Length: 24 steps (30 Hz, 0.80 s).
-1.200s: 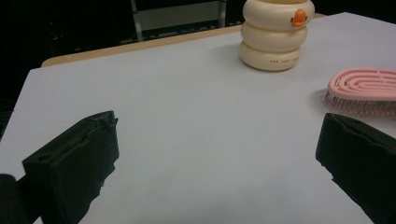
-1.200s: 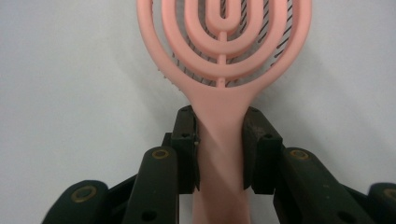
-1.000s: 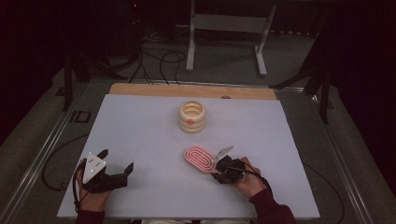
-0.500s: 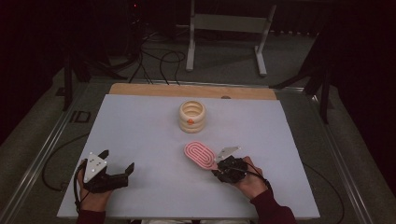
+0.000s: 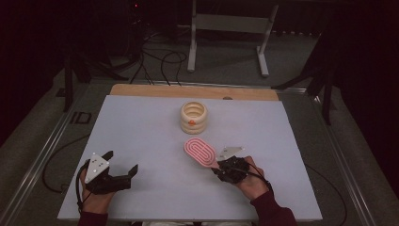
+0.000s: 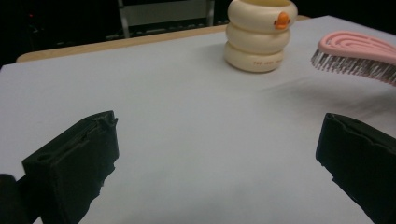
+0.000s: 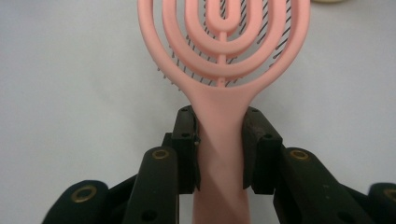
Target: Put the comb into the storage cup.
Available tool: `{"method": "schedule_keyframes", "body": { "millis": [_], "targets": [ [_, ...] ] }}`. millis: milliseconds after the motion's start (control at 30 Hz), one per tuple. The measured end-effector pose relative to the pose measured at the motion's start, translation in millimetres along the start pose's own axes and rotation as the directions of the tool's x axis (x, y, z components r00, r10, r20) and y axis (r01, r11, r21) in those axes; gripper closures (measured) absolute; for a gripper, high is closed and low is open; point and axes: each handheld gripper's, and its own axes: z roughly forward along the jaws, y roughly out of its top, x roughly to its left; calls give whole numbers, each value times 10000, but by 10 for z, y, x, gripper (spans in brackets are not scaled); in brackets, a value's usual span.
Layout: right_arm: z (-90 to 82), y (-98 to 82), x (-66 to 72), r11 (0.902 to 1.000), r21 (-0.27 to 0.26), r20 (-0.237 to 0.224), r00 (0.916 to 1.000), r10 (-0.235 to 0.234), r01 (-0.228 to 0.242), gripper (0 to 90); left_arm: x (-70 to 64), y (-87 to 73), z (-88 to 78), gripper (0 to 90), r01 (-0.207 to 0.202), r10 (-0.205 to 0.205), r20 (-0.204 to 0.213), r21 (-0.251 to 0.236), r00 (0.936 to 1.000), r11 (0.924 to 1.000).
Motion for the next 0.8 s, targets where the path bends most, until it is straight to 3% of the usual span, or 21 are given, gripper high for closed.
{"method": "schedule_keyframes", "body": {
  "millis": [500, 800],
  "targets": [
    [-76, 107, 28, 9965, -830, 248, 9996, 106, -85, 699, -81, 148, 73, 0, 148, -163, 327, 455, 9993, 9989],
    [-88, 174, 62, 9937, -1123, 360, 9993, 18, 22, 699, -196, 268, 163, 0, -64, 24, 528, 753, 9986, 9971]
  ]
}}
